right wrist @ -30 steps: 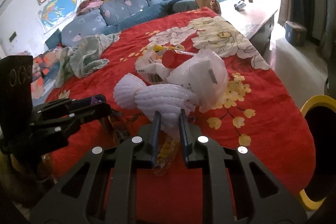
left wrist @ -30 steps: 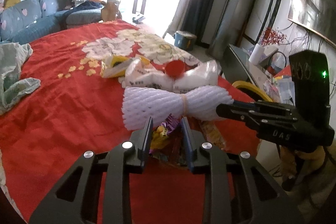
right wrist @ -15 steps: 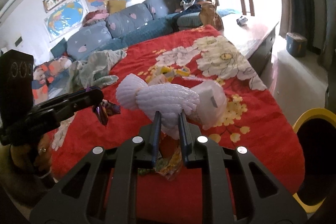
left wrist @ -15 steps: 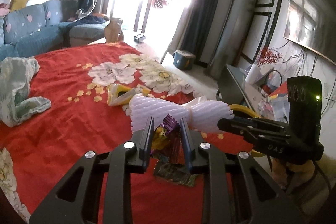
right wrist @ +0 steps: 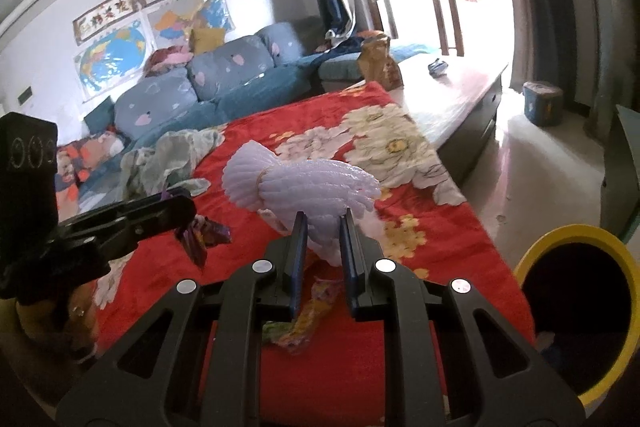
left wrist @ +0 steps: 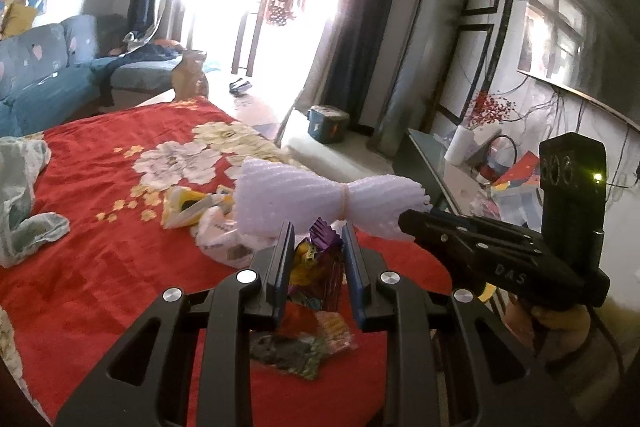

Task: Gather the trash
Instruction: 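Carry the foam bundle and purple wrapper over the yellow-rimmed bin with both tools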

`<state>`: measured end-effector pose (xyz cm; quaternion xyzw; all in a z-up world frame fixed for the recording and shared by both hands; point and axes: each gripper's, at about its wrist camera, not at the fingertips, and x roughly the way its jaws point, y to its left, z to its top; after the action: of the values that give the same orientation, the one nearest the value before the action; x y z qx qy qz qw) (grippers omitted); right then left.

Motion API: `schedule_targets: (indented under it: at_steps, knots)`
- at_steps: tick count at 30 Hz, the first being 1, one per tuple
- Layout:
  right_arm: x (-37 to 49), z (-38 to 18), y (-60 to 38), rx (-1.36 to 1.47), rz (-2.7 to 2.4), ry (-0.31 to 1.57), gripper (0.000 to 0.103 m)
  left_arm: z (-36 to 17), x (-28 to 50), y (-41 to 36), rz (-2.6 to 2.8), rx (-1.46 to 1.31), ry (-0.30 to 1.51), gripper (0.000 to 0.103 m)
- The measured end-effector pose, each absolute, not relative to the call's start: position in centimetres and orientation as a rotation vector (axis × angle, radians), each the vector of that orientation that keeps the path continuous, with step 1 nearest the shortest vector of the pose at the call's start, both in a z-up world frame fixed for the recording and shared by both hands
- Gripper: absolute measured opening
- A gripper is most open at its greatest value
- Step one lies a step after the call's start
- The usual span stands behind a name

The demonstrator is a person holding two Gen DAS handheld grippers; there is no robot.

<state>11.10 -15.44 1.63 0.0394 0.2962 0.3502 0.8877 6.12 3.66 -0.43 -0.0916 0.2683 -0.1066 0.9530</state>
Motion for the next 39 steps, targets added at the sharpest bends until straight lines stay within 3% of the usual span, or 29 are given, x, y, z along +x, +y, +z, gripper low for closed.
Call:
schedule_targets:
  at_steps: [39]
  knots:
    - [13.4,2.0,-26.5,0.217,0.462,0.564,0.011,0.1,9.6,-7.1,-0.406,-0.122,0.537,0.023]
